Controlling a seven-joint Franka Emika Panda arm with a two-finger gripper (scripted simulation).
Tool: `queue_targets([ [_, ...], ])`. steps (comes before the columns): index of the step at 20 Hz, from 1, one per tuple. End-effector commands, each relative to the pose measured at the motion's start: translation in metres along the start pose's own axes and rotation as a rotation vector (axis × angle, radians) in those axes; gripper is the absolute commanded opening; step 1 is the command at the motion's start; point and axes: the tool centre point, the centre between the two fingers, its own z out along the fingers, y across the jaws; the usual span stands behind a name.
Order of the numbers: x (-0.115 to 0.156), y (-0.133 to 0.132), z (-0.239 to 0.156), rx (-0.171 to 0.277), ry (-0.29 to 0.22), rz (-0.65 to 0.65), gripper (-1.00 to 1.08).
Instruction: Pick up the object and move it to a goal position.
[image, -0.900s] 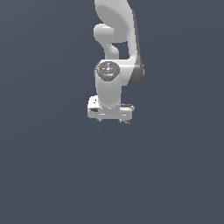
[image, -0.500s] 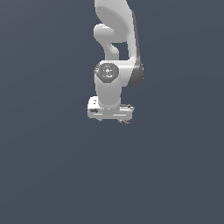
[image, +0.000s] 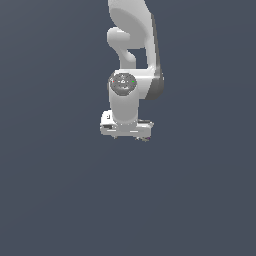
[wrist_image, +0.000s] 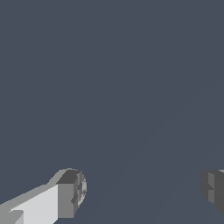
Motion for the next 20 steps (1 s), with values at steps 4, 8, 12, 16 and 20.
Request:
queue_targets([
  [4, -0.007, -0.012, 0.007, -0.003, 0.009, 0.029, 1.0],
  [8, -0.016, -0.025, 0.014, -0.006, 0.02, 0.066, 1.0],
  [12, -0.029, -0.042, 0.024, -0.008, 0.036, 0.115, 1.0],
  [16, -0.046, -0.061, 0.035, -0.008, 0.055, 0.173, 1.0],
  [20, -0.061, -0.075, 0.044, -0.006, 0.07, 0.22, 1.0],
])
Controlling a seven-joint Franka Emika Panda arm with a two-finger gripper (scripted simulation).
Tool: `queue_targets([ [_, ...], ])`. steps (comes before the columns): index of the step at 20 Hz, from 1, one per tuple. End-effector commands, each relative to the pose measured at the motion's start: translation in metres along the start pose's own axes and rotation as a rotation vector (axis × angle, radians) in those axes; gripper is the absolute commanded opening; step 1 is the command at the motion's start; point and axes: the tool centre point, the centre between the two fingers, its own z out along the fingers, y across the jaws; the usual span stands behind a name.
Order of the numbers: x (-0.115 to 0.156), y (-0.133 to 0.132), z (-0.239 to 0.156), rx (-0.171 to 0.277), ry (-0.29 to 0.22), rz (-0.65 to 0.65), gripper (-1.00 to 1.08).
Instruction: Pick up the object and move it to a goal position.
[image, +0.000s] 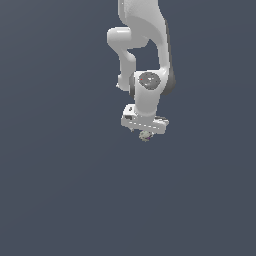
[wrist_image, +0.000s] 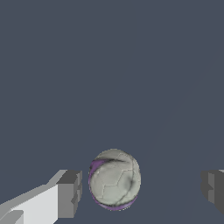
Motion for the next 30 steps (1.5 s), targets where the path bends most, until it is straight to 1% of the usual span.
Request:
queue_targets([
  [1, -0.011, -0.006, 0.004, 0.002, 0.009, 0.029, 1.0],
  [6, -0.025, -0.014, 0.01, 0.005, 0.021, 0.067, 1.0],
  [11, -0.032, -0.017, 0.012, 0.007, 0.026, 0.084, 1.0],
  [18, -0.032, -0.017, 0.017, 0.007, 0.025, 0.083, 1.0],
  [30, -0.032, -0.017, 0.06, 0.007, 0.026, 0.086, 1.0],
])
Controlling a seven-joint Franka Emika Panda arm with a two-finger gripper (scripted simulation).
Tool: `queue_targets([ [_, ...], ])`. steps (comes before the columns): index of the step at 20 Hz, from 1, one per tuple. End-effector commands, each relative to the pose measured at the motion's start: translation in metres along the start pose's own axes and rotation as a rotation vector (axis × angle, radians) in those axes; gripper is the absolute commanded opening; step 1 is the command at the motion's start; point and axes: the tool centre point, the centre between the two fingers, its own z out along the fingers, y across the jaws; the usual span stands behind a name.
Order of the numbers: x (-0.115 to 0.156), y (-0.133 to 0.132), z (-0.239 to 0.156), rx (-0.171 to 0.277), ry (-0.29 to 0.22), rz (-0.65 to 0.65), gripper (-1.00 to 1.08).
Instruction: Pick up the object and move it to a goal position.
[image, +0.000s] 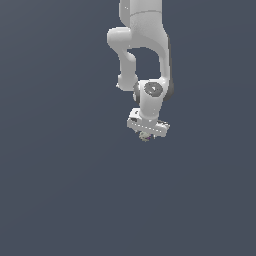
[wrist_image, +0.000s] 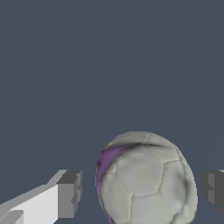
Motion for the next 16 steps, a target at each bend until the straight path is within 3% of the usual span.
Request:
queue_targets([
  [1, 0.0005, -0.0003, 0.0049, 0.001, 0.001, 0.0, 1.0],
  [3, 0.0005, -0.0004, 0.0059, 0.001, 0.001, 0.0, 1.0],
  [4, 0.0005, -0.0004, 0.0059, 0.001, 0.001, 0.0, -1.0],
  [16, 0.0012, -0.0007, 0.0041, 0.001, 0.002, 0.0, -1.0],
])
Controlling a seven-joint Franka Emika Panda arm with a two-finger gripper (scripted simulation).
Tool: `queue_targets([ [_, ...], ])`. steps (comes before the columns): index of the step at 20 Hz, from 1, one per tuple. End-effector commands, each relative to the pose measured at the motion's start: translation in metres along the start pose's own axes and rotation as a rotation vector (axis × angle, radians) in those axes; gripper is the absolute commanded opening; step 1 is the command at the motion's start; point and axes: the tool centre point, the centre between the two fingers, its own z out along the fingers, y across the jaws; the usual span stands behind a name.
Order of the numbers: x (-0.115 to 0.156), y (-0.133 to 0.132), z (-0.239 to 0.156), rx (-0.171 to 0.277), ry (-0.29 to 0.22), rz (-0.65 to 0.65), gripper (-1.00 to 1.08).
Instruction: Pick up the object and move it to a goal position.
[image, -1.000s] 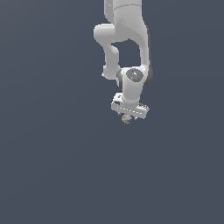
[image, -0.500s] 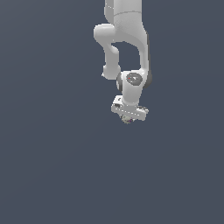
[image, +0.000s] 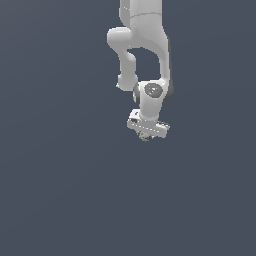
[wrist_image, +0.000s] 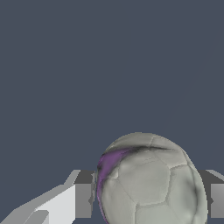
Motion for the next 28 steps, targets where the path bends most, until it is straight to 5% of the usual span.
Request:
queue_targets([
  [1, 0.002, 0.0, -0.002, 0.0, 0.001, 0.0, -1.0],
  [12, 0.035, 0.015, -0.044, 0.0, 0.001, 0.0, -1.0],
  [28, 0.134, 0.054, -0.165, 0.001, 0.0, 0.0, -1.0],
])
